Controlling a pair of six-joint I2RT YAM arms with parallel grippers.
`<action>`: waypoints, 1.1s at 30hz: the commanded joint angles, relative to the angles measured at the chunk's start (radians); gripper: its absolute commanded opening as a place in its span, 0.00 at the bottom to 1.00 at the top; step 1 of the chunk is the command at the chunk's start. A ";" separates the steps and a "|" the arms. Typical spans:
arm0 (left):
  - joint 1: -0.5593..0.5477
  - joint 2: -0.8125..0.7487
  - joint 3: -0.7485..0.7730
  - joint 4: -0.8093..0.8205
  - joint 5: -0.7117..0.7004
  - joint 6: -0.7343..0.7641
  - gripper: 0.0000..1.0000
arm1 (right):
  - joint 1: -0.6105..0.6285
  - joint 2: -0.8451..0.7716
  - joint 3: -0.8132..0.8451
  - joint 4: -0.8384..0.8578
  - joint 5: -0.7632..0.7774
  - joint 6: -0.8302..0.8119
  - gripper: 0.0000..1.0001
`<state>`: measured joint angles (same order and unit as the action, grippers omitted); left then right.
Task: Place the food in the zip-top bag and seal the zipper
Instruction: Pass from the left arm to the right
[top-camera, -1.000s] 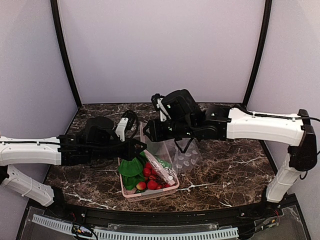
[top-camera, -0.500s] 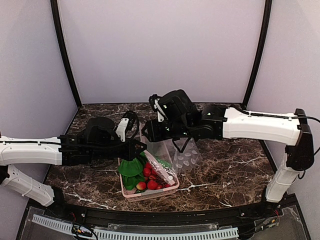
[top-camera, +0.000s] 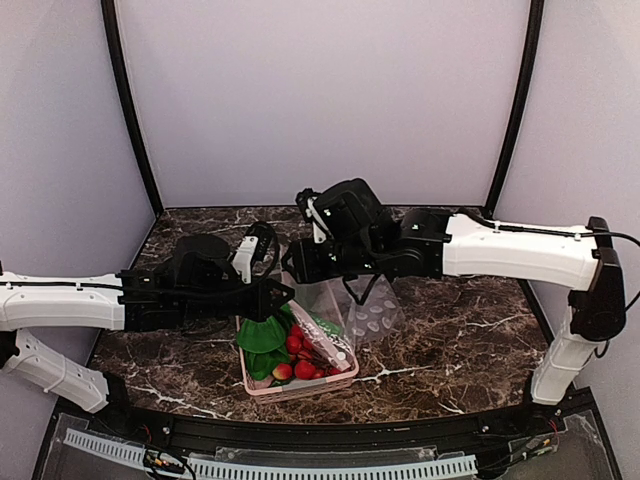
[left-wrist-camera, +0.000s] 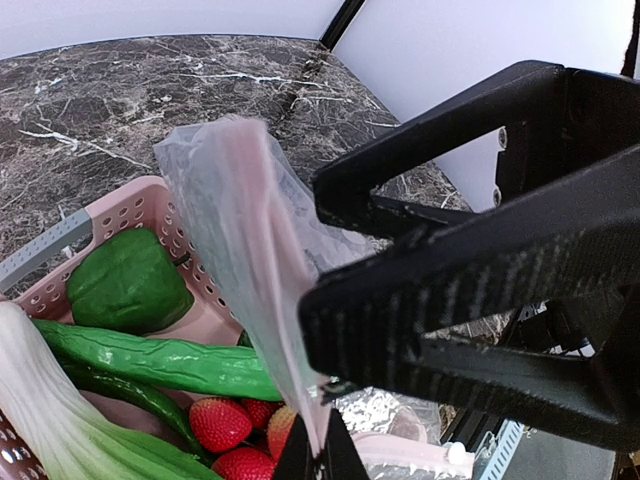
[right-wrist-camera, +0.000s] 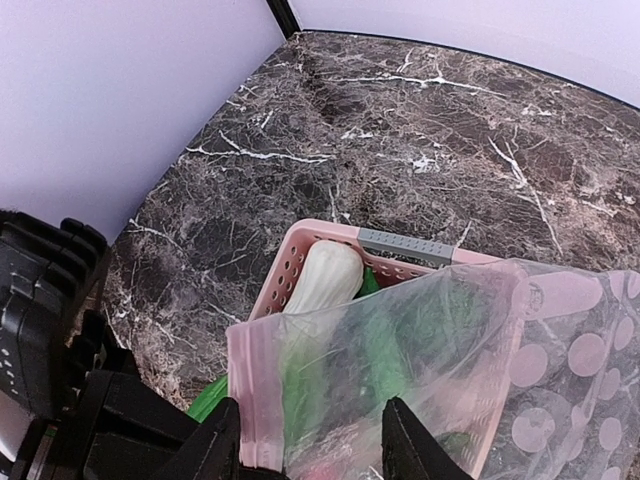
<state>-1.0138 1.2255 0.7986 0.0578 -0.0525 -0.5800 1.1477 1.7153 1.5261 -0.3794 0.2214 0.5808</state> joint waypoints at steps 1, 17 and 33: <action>-0.005 -0.003 -0.009 0.009 -0.001 0.000 0.01 | 0.007 0.045 0.045 -0.037 0.029 -0.009 0.46; -0.005 -0.010 -0.017 0.004 -0.008 0.002 0.01 | 0.007 0.086 0.082 -0.067 -0.031 -0.032 0.41; -0.006 -0.023 -0.020 -0.009 -0.006 0.024 0.01 | 0.008 0.133 0.118 -0.092 -0.083 -0.043 0.06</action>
<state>-1.0138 1.2255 0.7902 0.0494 -0.0536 -0.5766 1.1515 1.8317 1.6306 -0.4419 0.1516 0.5507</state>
